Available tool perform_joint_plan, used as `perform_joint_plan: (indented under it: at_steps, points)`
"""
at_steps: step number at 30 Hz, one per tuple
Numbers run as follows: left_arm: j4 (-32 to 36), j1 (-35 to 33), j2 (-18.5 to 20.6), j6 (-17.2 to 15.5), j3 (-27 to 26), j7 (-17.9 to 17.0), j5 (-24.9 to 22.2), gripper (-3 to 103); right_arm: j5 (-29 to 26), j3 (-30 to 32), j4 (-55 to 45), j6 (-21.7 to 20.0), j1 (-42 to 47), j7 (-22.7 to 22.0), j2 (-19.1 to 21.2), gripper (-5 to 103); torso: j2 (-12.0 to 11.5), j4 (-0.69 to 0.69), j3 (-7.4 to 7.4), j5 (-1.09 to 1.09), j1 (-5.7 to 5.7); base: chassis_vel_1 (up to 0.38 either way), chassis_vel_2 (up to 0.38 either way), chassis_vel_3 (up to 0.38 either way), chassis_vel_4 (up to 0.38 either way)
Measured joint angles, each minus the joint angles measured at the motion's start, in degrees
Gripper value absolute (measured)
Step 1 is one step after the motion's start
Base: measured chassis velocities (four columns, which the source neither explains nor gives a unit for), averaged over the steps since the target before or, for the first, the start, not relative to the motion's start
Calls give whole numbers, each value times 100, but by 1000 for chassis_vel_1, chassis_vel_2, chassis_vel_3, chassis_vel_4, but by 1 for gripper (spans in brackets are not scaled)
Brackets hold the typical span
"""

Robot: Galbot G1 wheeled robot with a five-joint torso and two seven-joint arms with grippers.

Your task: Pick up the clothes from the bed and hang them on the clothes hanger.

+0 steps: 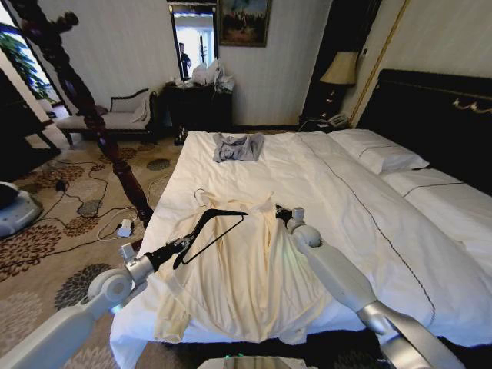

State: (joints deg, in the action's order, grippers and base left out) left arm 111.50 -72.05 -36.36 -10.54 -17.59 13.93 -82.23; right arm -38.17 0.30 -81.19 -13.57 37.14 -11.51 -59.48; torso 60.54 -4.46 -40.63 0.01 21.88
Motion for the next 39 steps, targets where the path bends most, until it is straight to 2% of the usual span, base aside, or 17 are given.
perform_joint_plan:
  at_steps: [15,26,30,39]
  points:
    - [-237,520,-279,-139,593,-63,-345,15,-442,-57,-794,31,-10,-80,74,0,0,1,0,-1,0,0,0,0,0]
    - [-310,868,-325,-230,960,-32,-590,15,-826,-368,-1167,11,-300,-102,2,0,0,3,0,0,0,0,0,0,0]
    - [-399,1100,-347,-243,1232,-16,-586,15,-908,-410,-1232,-12,-359,-141,-15,0,0,-2,0,-1,0,0,0,0,0]
    - [-482,1356,-320,-269,1497,18,-612,15,-1081,-397,-1345,-37,-395,-163,15,0,0,0,0,0,0,0,0,0,0]
